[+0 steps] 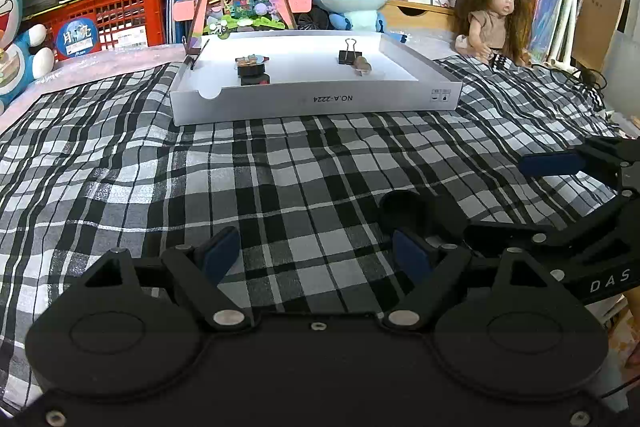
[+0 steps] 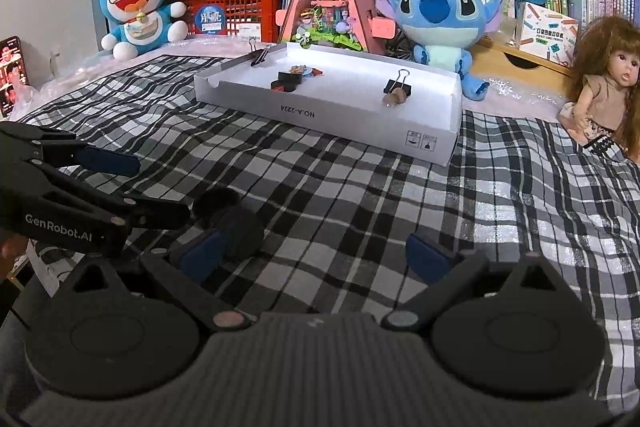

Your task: Organize rigid objects

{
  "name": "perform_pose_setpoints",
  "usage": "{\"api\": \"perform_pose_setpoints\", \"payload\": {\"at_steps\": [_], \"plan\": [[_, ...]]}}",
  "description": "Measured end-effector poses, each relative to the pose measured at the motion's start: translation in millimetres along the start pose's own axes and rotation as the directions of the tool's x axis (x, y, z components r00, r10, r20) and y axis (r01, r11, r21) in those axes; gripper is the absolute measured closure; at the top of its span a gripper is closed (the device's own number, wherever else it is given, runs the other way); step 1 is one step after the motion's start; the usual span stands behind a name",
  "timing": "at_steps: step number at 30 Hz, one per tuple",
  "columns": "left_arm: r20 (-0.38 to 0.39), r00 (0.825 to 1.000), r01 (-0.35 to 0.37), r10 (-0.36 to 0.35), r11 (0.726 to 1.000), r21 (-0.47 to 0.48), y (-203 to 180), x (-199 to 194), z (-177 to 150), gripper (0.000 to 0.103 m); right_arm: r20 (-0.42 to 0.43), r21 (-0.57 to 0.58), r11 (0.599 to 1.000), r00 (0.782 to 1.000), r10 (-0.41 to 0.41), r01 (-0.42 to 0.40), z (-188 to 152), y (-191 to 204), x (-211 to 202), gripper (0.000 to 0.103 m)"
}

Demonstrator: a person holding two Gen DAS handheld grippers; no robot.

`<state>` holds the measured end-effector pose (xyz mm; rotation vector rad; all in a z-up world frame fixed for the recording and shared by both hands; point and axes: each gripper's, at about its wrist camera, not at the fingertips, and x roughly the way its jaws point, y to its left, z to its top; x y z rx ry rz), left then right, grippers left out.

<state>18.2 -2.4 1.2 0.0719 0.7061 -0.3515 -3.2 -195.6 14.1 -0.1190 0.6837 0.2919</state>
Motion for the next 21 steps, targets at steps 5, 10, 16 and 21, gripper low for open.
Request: {"api": "perform_pose_setpoints", "payload": {"at_steps": [5,10,16,21], "plan": [[0.003,1.000,0.003,-0.003,1.000,0.011,-2.7,0.1,-1.7,0.024,-0.002,-0.004,1.000,1.000,0.011,-0.011,-2.8,1.7,1.9,0.001],[0.004,1.000,0.010,-0.010,1.000,0.019,-5.8,-0.2,-2.0,0.028,0.011,-0.027,0.999,1.000,0.021,-0.020,-4.2,6.8,2.1,0.002],[0.008,1.000,0.018,-0.018,1.000,0.022,-6.1,-0.6,-2.1,0.033,0.018,-0.036,0.998,0.999,0.045,-0.044,-3.7,10.3,3.0,0.007],[0.014,1.000,0.024,-0.024,0.999,0.033,-8.6,-1.3,-2.8,0.038,0.025,-0.042,0.997,0.998,0.059,-0.058,-5.1,11.8,2.2,0.012]]}}
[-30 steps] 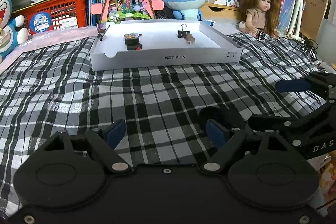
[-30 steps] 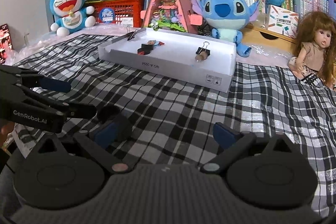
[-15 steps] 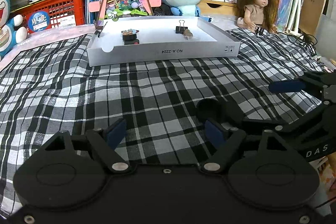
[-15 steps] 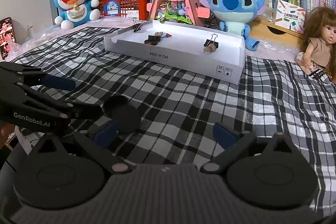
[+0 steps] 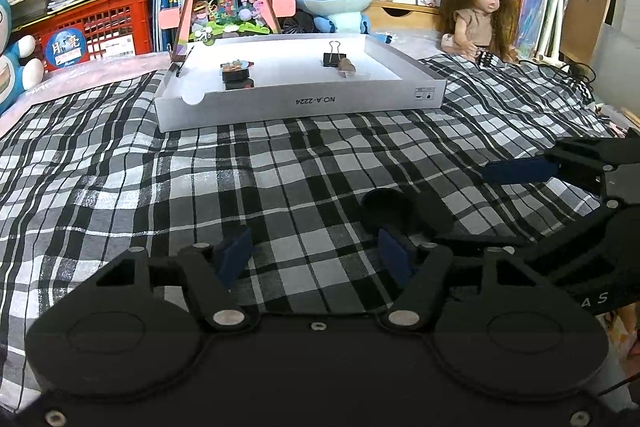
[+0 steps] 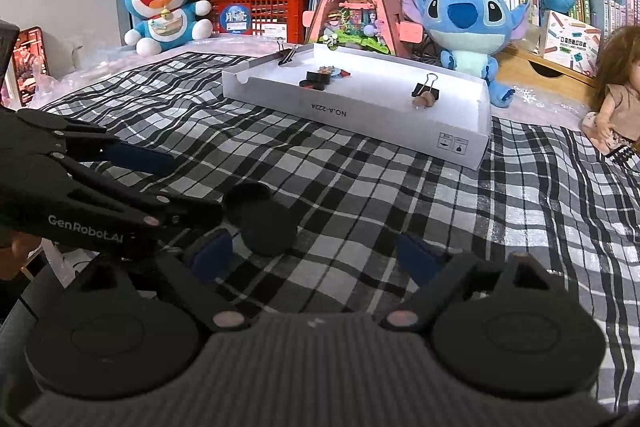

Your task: Organize rigid objects

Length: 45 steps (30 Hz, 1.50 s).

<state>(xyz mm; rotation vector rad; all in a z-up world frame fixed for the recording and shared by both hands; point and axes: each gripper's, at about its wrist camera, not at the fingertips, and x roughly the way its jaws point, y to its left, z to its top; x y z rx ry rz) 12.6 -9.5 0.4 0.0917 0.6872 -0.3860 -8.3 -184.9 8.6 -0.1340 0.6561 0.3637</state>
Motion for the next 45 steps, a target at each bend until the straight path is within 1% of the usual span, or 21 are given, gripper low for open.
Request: {"api": "perform_pose_setpoints", "payload": {"at_steps": [2,5,6,9,11,12,14,16,20,30,33,34,35,36,37,45], "plan": [[0.002,1.000,0.004,-0.004,1.000,-0.002,-0.8,0.2,0.6,0.041,0.005,-0.001,1.000,1.000,0.008,-0.008,-0.2,0.2,-1.0,0.017],[0.002,1.000,0.009,-0.009,1.000,-0.006,-1.4,0.5,1.8,0.042,0.014,-0.003,1.000,1.000,0.022,-0.022,0.3,0.9,-2.7,0.025],[0.002,1.000,0.010,-0.010,1.000,-0.008,-1.4,0.7,2.0,0.042,0.013,-0.005,1.000,0.999,0.029,-0.029,0.7,1.2,-2.7,0.026],[0.002,1.000,0.008,-0.008,1.000,-0.014,-0.4,1.3,2.5,0.044,0.004,-0.001,0.998,0.998,0.062,-0.062,3.8,2.2,-1.2,0.035],[0.002,1.000,0.006,-0.006,1.000,-0.019,0.5,1.5,2.6,0.045,0.002,0.008,0.997,0.997,0.083,-0.083,6.3,2.8,0.3,0.047],[0.002,1.000,0.007,-0.007,1.000,-0.019,0.9,1.5,2.8,0.045,0.000,0.011,0.996,0.996,0.090,-0.090,7.3,3.2,1.1,0.049],[0.003,1.000,0.009,-0.009,1.000,-0.021,0.9,1.2,2.7,0.045,-0.006,0.014,0.995,0.995,0.100,-0.100,8.5,4.6,3.1,0.059],[0.006,1.000,0.015,-0.015,1.000,-0.020,0.5,0.9,2.7,0.045,-0.014,0.016,0.994,0.994,0.106,-0.106,8.4,5.3,4.2,0.066],[0.014,0.999,0.029,-0.029,0.999,-0.016,-2.8,0.3,2.7,0.045,-0.005,0.006,0.996,0.996,0.086,-0.086,6.9,5.6,0.7,0.066],[0.028,0.998,0.063,-0.063,0.998,0.003,-23.1,8.7,9.4,0.045,0.011,0.037,0.999,1.000,-0.024,0.024,5.7,-13.9,-11.6,0.066],[0.025,0.997,0.070,-0.070,0.998,0.004,-29.5,15.2,11.1,0.048,0.010,0.050,0.997,0.999,-0.052,0.052,4.8,-19.4,-12.5,0.066],[0.018,0.997,0.069,-0.069,0.998,0.003,-31.4,18.0,11.6,0.051,0.010,0.055,0.997,0.998,-0.061,0.060,4.5,-20.8,-12.6,0.066],[0.018,0.998,0.067,-0.067,0.998,0.000,-32.4,19.8,11.6,0.060,0.010,0.059,0.996,0.998,-0.067,0.066,4.2,-22.0,-12.5,0.066],[0.021,0.998,0.063,-0.063,0.998,-0.002,-33.3,21.1,11.5,0.064,0.010,0.064,0.996,0.998,-0.069,0.068,4.1,-23.3,-12.4,0.066],[0.025,0.998,0.057,-0.057,0.998,-0.002,-34.2,22.0,11.8,0.072,0.011,0.068,0.995,0.997,-0.072,0.071,3.9,-24.3,-12.6,0.066],[0.026,0.999,0.035,-0.035,0.999,-0.008,-32.9,22.2,17.2,0.073,0.019,0.077,0.993,0.996,-0.091,0.089,3.9,-24.3,-12.2,0.066]]}}
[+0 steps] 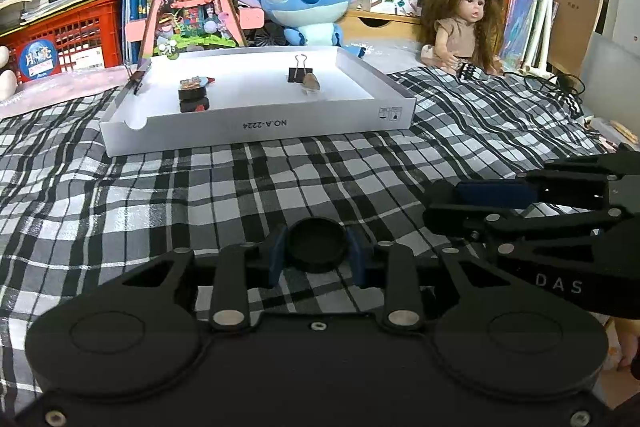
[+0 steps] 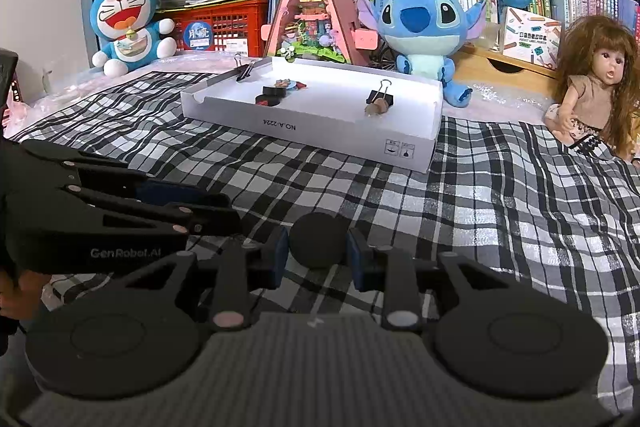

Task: Organize rigid objects
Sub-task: 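Carry the black disc in the right gripper over the white box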

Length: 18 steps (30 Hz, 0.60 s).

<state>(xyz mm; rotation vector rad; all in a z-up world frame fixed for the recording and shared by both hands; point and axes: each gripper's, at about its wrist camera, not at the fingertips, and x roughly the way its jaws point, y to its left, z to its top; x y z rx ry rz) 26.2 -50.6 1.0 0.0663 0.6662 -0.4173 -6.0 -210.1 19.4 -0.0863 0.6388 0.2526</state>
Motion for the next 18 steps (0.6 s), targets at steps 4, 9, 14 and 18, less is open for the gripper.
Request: {"api": "perform_pose_setpoints", "payload": {"at_steps": [4,9,14,18], "plan": [[0.004,1.000,-0.014,0.014,1.000,-0.016,5.4,-1.4,3.2,0.073,0.002,0.024,1.000,1.000,-0.013,0.013,1.9,-2.2,2.4,0.066],[0.017,0.999,-0.035,0.036,0.999,-0.040,14.6,-3.5,10.5,0.073,0.002,0.045,0.999,1.000,-0.023,0.023,5.9,-3.8,5.3,0.066],[0.026,0.998,-0.055,0.057,0.996,-0.076,25.0,-4.9,19.1,0.073,0.005,0.059,0.998,0.999,-0.032,0.032,11.5,-4.0,8.6,0.066],[0.029,0.997,-0.065,0.068,0.994,-0.091,30.7,-4.9,23.6,0.073,0.002,0.072,0.997,0.999,-0.039,0.039,15.4,-4.1,12.2,0.066]]}}
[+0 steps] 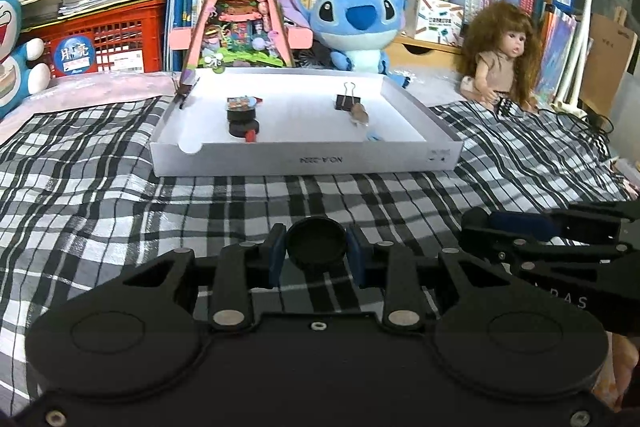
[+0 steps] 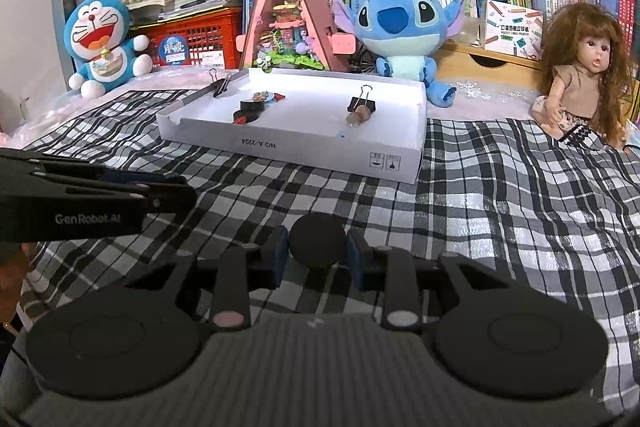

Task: Organize rigid objects
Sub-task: 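Carry the black disc in the right gripper over the white box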

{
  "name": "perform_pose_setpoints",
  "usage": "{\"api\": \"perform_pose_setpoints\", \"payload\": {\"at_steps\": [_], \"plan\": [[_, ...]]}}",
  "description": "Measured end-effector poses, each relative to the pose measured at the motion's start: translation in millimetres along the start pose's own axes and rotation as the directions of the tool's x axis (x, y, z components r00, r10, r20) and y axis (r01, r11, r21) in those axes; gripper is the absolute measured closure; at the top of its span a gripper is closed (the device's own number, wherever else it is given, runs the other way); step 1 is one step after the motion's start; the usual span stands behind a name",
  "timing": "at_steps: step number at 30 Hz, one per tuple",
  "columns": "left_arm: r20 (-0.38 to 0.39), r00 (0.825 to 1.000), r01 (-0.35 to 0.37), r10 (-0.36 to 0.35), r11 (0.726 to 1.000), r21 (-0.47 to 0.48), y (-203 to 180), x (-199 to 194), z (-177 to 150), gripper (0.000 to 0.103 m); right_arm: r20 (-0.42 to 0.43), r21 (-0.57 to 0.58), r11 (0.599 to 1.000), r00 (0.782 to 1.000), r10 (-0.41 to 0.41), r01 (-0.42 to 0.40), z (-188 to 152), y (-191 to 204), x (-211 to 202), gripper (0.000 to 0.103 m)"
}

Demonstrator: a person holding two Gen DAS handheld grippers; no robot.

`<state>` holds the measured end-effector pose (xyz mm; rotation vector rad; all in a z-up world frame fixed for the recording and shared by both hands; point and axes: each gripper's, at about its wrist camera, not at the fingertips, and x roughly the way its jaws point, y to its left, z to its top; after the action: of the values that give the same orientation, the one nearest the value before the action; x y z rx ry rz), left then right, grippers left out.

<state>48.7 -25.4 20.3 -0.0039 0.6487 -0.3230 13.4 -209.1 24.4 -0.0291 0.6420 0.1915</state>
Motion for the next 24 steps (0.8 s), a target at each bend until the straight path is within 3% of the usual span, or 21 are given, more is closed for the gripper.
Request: {"api": "perform_pose_setpoints", "payload": {"at_steps": [24], "plan": [[0.026,0.998,-0.047,0.050,0.996,-0.074,23.2,10.4,35.9,0.073,-0.004,0.051,0.998,0.999,-0.044,0.044,28.4,-14.1,12.5,0.066]]}}
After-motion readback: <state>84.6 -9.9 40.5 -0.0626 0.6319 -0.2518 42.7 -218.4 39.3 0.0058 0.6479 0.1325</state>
